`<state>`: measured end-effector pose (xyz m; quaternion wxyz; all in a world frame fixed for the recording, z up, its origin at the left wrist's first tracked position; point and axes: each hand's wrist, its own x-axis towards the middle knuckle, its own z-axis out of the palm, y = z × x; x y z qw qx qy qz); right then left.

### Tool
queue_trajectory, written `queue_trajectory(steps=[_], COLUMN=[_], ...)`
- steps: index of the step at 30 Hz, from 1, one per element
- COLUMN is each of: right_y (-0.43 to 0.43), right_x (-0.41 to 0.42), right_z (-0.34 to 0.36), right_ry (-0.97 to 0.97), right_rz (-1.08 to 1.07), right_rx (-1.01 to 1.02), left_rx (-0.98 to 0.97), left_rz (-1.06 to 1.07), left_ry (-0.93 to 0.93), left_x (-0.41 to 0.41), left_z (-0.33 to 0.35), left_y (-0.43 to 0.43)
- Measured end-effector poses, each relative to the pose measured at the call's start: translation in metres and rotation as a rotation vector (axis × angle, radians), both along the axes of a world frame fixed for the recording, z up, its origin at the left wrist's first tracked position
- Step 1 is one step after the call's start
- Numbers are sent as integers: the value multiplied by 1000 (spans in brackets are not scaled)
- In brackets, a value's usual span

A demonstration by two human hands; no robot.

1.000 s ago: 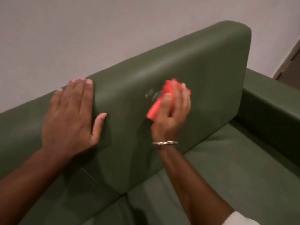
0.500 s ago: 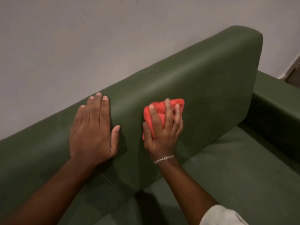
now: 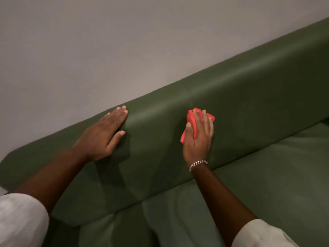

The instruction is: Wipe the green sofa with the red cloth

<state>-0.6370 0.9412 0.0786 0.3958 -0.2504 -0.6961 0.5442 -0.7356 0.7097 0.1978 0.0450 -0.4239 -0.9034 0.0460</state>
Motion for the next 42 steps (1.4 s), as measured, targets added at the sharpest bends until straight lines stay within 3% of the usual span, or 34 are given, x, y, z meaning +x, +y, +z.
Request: queue_trajectory(steps=[5, 11, 13, 17, 18, 19, 21, 22, 23, 26, 28, 32, 34, 35, 38, 40, 42], right_y=[-94, -183, -223, -248, -236, -223, -212, -223, -239, -267, -241, -216, -227, -234, -270, -307, -340], right_x=[-22, -48, -60, -56, -56, -60, -80, -91, -98, -89, -77, -68, -55, -44, 6, 49, 90], right_z=[3, 1, 3, -20, -24, -23, -10, 0, 8, -6, -8, 26, 58, 75, 121, 150, 172], right_ry=[-3, 6, -56, -118, -112, -99, -75, -99, -143, -70, -19, -236, -269, -240, -198, -235, -237], right_rz=[9, -30, -16, 64, 9, -85, -312, -371, -371, -33, 51, -19, 132, 244, 581, 803, 962], right_rx=[58, 206, 393, 996, 996, 864, 371, 255, 322, 1041, 1177, 815, 625, 517, 241, 146, 65], left_rx=[8, -13, -39, -10, 18, 43, 69, 80, 94, 105, 126, 298, 460, 621, 1370, 1741, 1940], left_rz=[59, 105, 139, 158, 158, 156, 147, 137, 130, 135, 206, 487, 619, 687, 725, 647, 686], left_ry=[17, 100, 151, 272, 287, 308, 346, 359, 367, 358, 318, 176, -83, -313, -1191, -1365, -1246], left_x=[-5, -23, -30, -39, -41, -44, -49, -50, -52, -54, -46, -4, 13, 25, 83, 131, 180], left_z=[-6, -27, -37, -57, -61, -64, -72, -75, -77, -76, -77, -72, -47, -28, 28, 53, 70], left_y=[-134, -231, -250, -256, -257, -257, -260, -261, -262, -261, -258, -229, -212, -204, -190, -197, -219])
